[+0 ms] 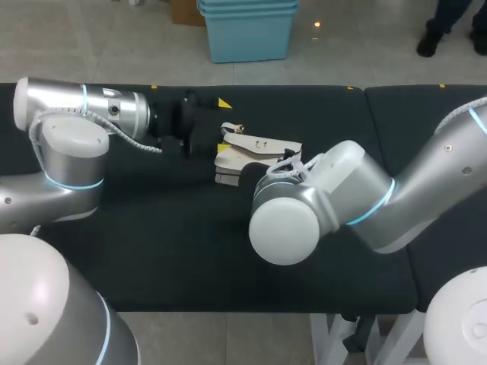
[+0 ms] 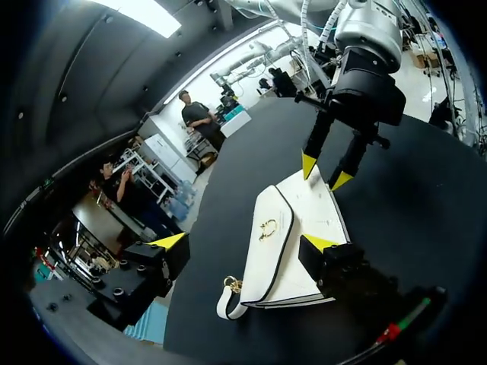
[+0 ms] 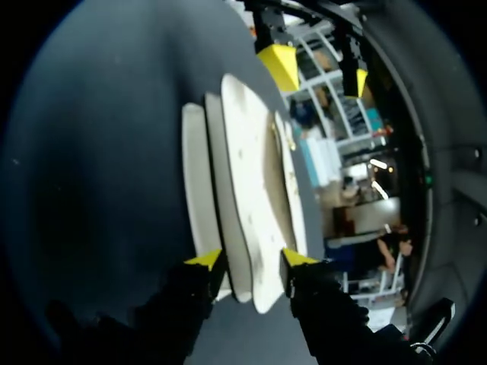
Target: Pick up the bag, open it, inspect its contents, close it, and place it on the opposite side
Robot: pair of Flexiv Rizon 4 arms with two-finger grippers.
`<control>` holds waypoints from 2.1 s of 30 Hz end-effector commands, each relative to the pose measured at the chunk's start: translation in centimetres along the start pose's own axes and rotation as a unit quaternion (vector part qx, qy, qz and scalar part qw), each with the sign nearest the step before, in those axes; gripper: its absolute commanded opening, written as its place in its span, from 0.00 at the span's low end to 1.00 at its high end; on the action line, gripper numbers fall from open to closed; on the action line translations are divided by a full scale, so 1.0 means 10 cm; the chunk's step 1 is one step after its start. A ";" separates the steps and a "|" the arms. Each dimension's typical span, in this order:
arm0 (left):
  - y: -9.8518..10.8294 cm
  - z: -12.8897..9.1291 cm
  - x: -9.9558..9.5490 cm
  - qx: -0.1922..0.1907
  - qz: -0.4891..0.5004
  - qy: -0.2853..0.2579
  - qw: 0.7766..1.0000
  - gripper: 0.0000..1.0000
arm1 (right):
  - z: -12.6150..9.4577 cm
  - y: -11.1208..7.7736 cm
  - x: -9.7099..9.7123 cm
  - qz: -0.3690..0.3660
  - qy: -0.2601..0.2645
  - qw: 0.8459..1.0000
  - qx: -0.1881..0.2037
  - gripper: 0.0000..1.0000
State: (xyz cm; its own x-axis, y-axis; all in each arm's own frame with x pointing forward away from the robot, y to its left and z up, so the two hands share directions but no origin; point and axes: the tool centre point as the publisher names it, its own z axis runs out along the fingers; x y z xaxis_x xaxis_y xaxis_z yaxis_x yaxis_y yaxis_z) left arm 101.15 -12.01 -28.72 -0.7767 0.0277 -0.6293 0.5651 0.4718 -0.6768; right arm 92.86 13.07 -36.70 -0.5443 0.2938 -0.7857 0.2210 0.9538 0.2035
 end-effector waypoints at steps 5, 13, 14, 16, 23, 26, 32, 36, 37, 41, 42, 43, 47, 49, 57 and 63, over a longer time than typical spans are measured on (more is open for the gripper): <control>-0.07 -0.11 -0.05 -0.038 -0.071 0.016 0.997 1.00 | -0.14 -0.01 -0.17 0.008 0.063 0.997 -0.049 1.00; -0.08 -0.23 -0.12 -0.067 -0.204 0.062 0.975 1.00 | -0.21 -0.04 -0.39 0.055 0.168 0.982 -0.070 1.00; -0.08 -0.24 -0.12 -0.074 -0.213 0.067 0.972 1.00 | -0.22 -0.04 -0.41 0.055 0.177 0.980 -0.065 1.00; -0.08 -0.26 -0.12 -0.087 -0.222 0.077 0.968 1.00 | -0.23 -0.05 -0.44 0.058 0.195 0.977 -0.061 1.00; -0.13 -0.34 -0.10 -0.134 -0.222 0.109 0.960 1.00 | -0.29 -0.04 -0.51 0.042 0.262 0.964 -0.026 1.00; -0.14 -0.37 -0.07 -0.140 -0.241 0.143 0.950 1.00 | -0.31 -0.04 -0.54 0.045 0.300 0.952 -0.031 1.00; -0.16 -0.40 -0.03 -0.168 -0.241 0.171 0.940 1.00 | -0.34 -0.05 -0.56 0.045 0.364 0.929 -0.053 1.00; -0.16 -0.40 -0.03 -0.168 -0.241 0.171 0.940 1.00 | -0.34 -0.05 -0.56 0.045 0.364 0.929 -0.053 1.00; -0.16 -0.40 -0.03 -0.168 -0.241 0.171 0.940 1.00 | -0.34 -0.05 -0.56 0.045 0.364 0.929 -0.053 1.00; -0.16 -0.40 -0.03 -0.168 -0.241 0.171 0.940 1.00 | -0.34 -0.05 -0.56 0.045 0.364 0.929 -0.053 1.00; -0.16 -0.40 -0.03 -0.168 -0.241 0.171 0.940 1.00 | -0.34 -0.05 -0.56 0.045 0.364 0.929 -0.053 1.00; -0.16 -0.40 -0.03 -0.168 -0.241 0.171 0.940 1.00 | -0.34 -0.05 -0.56 0.045 0.364 0.929 -0.053 1.00; -0.23 -0.33 -0.16 -0.188 -0.363 0.140 0.902 1.00 | -0.25 0.03 -0.75 0.129 0.367 0.921 -0.008 1.00; -0.27 -0.36 -0.27 -0.216 -0.474 0.108 0.847 1.00 | -0.27 0.02 -0.91 0.213 0.403 0.890 0.011 1.00; -0.31 -0.44 -0.26 -0.260 -0.669 0.104 0.688 1.00 | -0.22 -0.07 -1.21 0.462 0.475 0.745 0.081 1.00; -0.24 -0.40 -0.08 -0.243 -0.741 0.090 0.619 1.00 | -0.22 -0.13 -1.12 0.563 0.465 0.678 0.089 1.00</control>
State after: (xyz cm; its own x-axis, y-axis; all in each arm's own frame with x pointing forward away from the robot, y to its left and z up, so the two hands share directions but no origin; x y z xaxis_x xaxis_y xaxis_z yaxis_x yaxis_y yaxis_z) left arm 99.27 -9.36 -24.27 -0.8742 -0.3949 0.2825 -0.4840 0.6615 -0.5729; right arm 96.68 8.87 -26.74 -0.6923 0.7042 0.1577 0.7034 0.6097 0.3654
